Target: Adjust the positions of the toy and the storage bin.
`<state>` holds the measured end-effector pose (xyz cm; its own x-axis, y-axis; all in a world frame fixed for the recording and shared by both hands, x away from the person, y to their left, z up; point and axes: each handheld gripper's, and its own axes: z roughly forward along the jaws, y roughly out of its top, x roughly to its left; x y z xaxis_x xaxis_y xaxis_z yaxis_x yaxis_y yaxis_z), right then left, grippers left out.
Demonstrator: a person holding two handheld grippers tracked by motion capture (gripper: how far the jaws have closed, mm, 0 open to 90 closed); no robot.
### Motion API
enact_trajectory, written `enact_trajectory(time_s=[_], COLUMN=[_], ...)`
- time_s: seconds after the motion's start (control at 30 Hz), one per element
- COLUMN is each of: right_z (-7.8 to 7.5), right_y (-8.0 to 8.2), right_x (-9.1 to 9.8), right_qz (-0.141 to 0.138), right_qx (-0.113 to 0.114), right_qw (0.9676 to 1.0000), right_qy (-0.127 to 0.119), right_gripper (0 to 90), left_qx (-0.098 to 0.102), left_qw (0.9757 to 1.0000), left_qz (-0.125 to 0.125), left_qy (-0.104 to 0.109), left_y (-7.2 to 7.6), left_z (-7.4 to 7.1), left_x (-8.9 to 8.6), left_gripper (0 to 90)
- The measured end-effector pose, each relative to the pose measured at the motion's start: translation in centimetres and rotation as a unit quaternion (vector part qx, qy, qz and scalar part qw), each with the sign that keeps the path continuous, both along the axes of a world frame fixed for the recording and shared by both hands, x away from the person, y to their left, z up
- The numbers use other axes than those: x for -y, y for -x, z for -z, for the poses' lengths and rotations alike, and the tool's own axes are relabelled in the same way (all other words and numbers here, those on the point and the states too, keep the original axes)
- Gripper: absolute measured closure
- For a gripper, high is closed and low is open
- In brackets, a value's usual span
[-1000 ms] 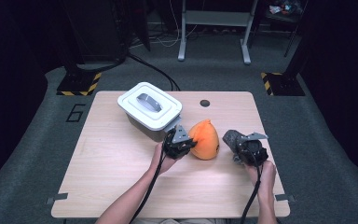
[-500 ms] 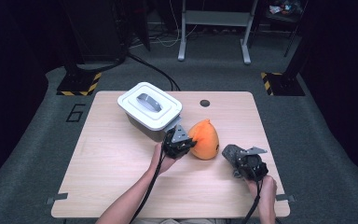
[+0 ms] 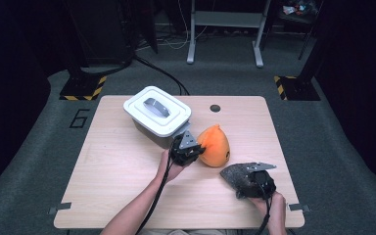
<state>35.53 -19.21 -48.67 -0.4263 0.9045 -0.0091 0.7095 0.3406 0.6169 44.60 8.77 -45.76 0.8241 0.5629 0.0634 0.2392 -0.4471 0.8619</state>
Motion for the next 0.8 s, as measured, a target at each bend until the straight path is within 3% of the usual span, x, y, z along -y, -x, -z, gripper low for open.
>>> enact_trajectory(time_s=[0.1,0.37,0.6,0.8], right_z=[-0.8,-1.7,-0.6,1.1], right_y=[0.3,-1.3,-3.7,-5.6], right_x=[0.4,3.5,6.8,8.9], right_qz=[0.004,0.012,0.038,0.056], right_qx=[0.014,0.048,0.066,0.06], right_qw=[0.9998,0.9981,0.9953,0.9943], right_qy=[-0.015,-0.037,-0.059,-0.069], right_gripper=[15.3,6.4,3.0,2.3], left_qx=[0.001,0.002,0.003,0.002], left_qw=[1.0,1.0,0.9999,0.9997], left_qz=[-0.004,-0.007,-0.015,-0.022], left_qy=[0.003,-0.004,-0.002,0.005], left_y=[0.0,-0.1,0.0,0.0], left_z=[0.1,0.1,0.1,0.3], left_x=[0.0,-0.3,-0.4,-0.7], left_gripper=[82.9,83.0,83.1,83.5])
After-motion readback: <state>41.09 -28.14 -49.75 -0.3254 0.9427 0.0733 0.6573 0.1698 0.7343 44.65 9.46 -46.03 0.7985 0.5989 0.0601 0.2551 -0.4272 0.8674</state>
